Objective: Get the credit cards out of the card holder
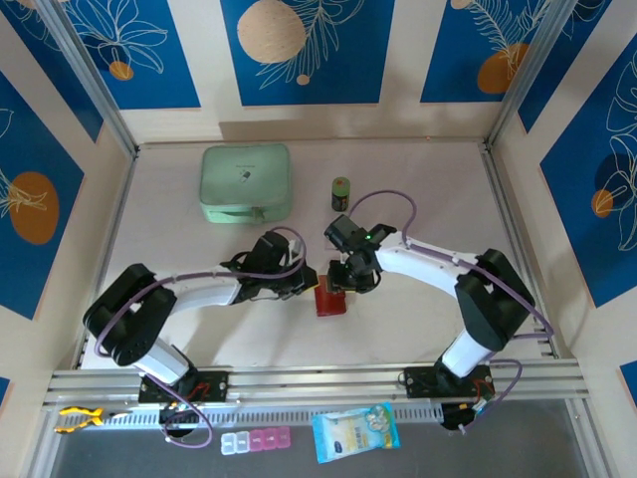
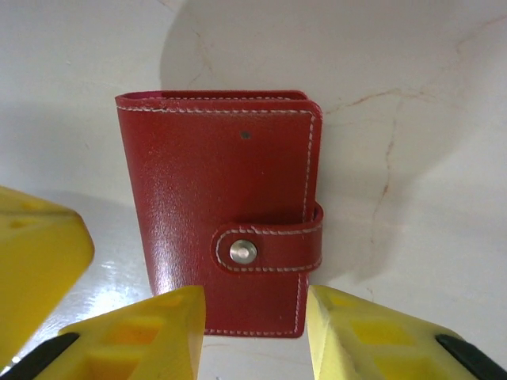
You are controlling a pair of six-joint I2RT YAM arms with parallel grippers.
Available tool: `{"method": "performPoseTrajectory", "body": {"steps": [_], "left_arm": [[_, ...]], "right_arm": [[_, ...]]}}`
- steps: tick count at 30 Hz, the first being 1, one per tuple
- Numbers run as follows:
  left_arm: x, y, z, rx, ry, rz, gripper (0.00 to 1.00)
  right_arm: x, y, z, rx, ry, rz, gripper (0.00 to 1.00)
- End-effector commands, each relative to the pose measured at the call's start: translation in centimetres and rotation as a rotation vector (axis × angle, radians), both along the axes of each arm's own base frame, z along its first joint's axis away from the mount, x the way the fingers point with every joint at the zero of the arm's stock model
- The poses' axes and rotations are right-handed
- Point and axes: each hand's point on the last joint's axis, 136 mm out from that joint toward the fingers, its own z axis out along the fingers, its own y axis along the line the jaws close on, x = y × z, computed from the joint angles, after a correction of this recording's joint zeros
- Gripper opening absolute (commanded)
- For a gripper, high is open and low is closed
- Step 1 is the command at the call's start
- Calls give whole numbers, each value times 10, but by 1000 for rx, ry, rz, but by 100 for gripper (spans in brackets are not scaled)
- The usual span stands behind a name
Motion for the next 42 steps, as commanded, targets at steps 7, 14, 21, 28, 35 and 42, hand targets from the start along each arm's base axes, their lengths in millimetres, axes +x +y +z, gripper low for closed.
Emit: {"method": "performPoseTrajectory", "body": {"steps": [7, 14, 21, 28, 35, 42], "left_arm": [[-1, 1, -7, -28, 31, 47, 0], [-4, 3, -11, -29, 50, 57, 0], [-7, 1, -14, -45, 73, 51, 0], [-9, -4, -17, -48, 84, 42, 0], [-13, -9, -26, -30, 107, 29, 0], [-18, -5, -39, 4, 137, 33, 0]], "right_arm": [[4, 8, -7, -131, -25, 75, 37], [4, 9, -14, -195, -24, 103, 37], [2, 8, -26, -206, 4, 106, 37], [-1, 5, -35, -186, 30, 88, 33], [-5, 5, -39, -167, 44, 78, 28], [-6, 4, -40, -153, 42, 67, 23]]}}
